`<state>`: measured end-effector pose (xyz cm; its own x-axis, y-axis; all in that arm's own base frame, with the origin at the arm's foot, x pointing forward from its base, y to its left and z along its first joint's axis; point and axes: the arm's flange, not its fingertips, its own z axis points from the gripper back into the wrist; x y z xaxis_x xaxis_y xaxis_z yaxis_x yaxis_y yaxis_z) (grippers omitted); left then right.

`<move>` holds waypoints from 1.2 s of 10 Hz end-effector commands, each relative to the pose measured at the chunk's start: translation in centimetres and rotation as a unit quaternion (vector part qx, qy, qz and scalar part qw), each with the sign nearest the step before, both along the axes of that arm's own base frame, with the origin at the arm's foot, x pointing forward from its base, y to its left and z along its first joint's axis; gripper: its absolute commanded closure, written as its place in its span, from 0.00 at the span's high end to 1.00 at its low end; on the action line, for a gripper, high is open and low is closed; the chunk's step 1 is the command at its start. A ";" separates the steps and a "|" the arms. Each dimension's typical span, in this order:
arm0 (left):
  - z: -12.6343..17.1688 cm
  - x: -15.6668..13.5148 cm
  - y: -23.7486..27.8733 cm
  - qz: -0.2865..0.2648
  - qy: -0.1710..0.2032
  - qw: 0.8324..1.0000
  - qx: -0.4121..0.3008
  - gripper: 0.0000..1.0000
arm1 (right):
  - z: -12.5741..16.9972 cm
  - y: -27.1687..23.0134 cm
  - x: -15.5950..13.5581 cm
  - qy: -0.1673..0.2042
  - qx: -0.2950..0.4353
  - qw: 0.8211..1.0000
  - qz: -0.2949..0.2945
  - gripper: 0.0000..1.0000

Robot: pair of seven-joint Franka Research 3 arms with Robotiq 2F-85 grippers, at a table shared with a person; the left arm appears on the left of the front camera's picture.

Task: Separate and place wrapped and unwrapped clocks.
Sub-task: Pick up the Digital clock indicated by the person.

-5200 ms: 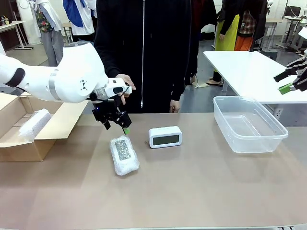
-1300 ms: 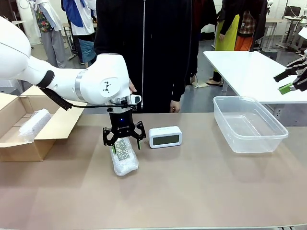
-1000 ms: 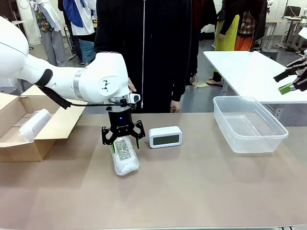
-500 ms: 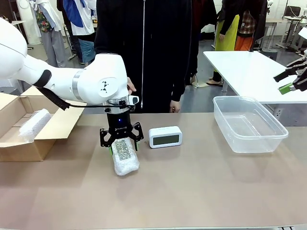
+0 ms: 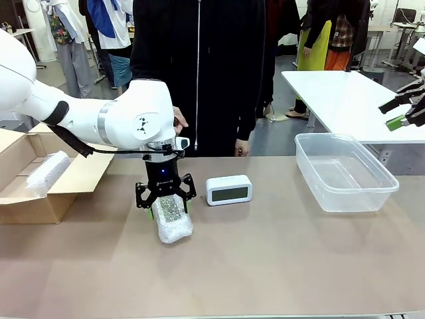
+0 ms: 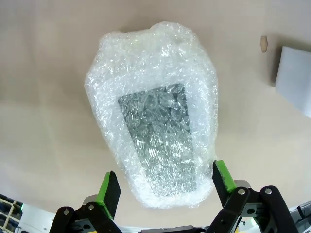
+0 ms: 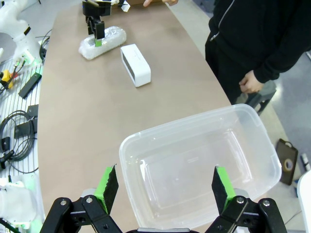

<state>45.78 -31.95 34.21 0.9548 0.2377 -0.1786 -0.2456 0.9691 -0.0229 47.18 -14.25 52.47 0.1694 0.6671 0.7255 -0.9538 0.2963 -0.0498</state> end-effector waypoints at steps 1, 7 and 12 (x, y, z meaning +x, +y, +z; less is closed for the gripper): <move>-0.9 0.1 0.1 0.008 -0.012 1.000 -0.015 1.00 | -0.1 0.1 0.1 -0.002 0.004 1.000 0.003 1.00; -1.5 0.5 1.2 -0.041 -0.060 0.997 0.002 1.00 | -0.1 0.1 0.1 -0.002 0.004 1.000 0.003 1.00; -1.7 0.6 2.1 -0.097 -0.080 0.992 0.021 0.64 | -0.1 0.1 0.1 -0.002 0.004 1.000 0.003 1.00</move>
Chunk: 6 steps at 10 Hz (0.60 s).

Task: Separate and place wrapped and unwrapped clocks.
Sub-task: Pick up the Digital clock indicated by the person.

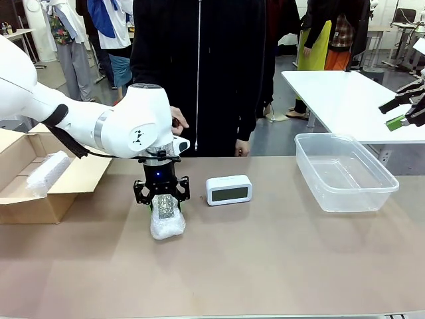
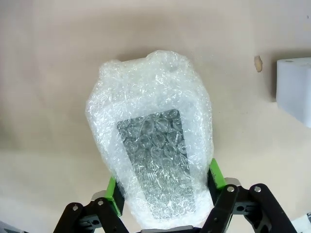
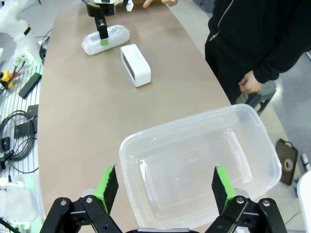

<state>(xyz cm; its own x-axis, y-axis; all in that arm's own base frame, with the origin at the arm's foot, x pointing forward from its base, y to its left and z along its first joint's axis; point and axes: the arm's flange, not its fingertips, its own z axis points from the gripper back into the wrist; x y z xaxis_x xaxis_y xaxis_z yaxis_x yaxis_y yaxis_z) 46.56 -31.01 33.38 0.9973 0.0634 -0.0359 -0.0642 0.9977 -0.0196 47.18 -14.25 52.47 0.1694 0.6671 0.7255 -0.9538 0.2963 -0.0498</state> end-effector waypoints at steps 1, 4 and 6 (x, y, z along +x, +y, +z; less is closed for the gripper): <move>-0.9 -0.1 1.1 -0.006 -0.007 1.000 0.009 0.48 | -0.1 0.1 0.1 -0.002 0.004 1.000 0.003 1.00; -1.0 0.0 1.1 -0.014 -0.003 1.000 0.010 0.24 | -0.1 0.1 0.1 -0.002 0.004 1.000 0.003 1.00; -1.0 0.0 1.1 -0.029 -0.010 1.000 0.001 0.04 | -0.1 0.1 0.1 -0.002 0.004 1.000 0.003 1.00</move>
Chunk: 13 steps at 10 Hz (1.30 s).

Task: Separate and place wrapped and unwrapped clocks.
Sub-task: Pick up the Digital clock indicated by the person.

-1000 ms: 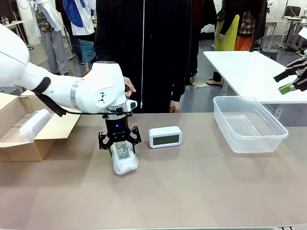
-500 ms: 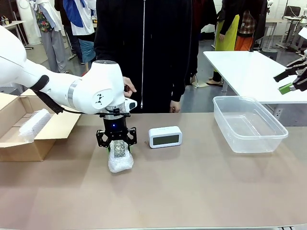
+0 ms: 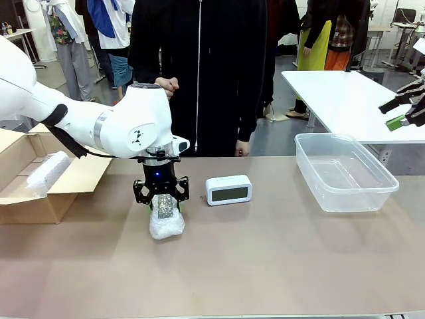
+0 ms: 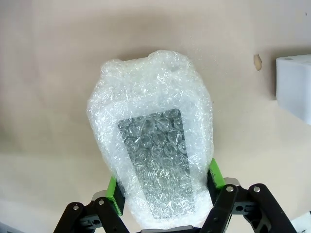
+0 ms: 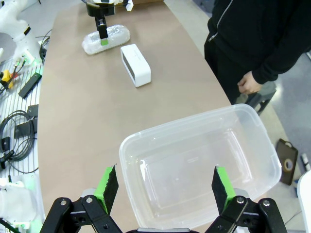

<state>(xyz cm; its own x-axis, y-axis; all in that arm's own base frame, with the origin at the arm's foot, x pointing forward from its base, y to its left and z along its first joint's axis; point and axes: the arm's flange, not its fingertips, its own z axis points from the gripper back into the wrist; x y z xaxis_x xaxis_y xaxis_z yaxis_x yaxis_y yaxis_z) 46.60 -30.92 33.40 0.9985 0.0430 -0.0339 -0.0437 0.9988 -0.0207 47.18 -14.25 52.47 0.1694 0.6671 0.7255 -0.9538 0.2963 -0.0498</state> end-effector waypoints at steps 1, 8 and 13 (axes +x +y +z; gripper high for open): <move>-0.7 -0.1 1.1 -0.031 -0.011 0.999 -0.003 0.61 | -0.1 0.1 0.1 -0.002 0.004 1.000 0.003 1.00; 5.6 -0.3 3.2 -0.094 -0.054 0.994 0.018 0.00 | -0.1 0.1 0.1 -0.002 0.004 1.000 0.003 1.00; 11.3 1.2 4.0 -0.134 -0.058 0.989 0.024 0.40 | -0.1 0.1 0.1 -0.002 0.004 1.000 0.003 1.00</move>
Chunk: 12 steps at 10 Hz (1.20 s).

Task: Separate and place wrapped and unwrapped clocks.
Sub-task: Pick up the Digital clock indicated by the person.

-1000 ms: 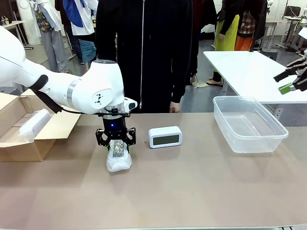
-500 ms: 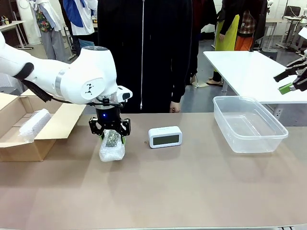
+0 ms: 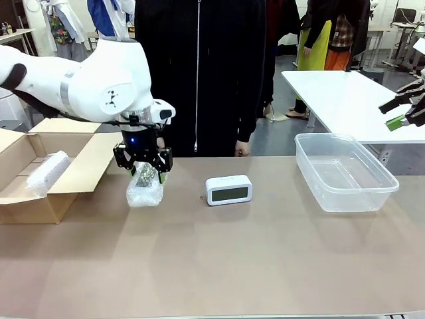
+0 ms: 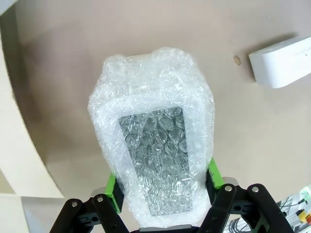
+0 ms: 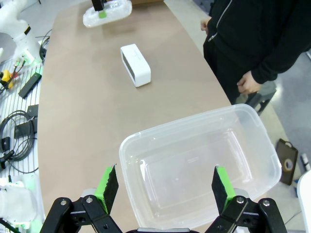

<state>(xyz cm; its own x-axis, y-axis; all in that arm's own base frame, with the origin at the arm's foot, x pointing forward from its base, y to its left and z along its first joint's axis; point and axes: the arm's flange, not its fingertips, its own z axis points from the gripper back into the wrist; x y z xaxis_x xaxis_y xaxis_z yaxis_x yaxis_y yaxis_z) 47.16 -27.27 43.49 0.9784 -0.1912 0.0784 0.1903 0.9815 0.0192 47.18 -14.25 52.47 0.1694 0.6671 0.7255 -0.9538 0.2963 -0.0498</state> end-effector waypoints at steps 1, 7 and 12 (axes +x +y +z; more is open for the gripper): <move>2.1 1.3 0.3 -0.021 0.000 1.000 0.011 0.60 | -0.1 0.1 0.1 -0.002 0.004 1.000 0.003 1.00; 3.6 2.4 0.3 -0.015 0.007 1.000 0.002 0.00 | -0.1 0.1 0.1 -0.002 0.004 1.000 0.003 1.00; 3.6 2.4 0.3 -0.015 0.007 1.000 0.002 0.00 | -0.1 0.1 0.1 -0.002 0.004 1.000 0.003 1.00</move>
<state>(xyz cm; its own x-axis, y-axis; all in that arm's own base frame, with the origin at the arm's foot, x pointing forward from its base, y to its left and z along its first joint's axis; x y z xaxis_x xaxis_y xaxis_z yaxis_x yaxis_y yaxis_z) 49.93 -27.22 46.85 0.9721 -0.2266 0.0599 0.2259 0.9740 0.0183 47.18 -14.25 52.47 0.1694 0.6671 0.7255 -0.9538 0.2963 -0.0498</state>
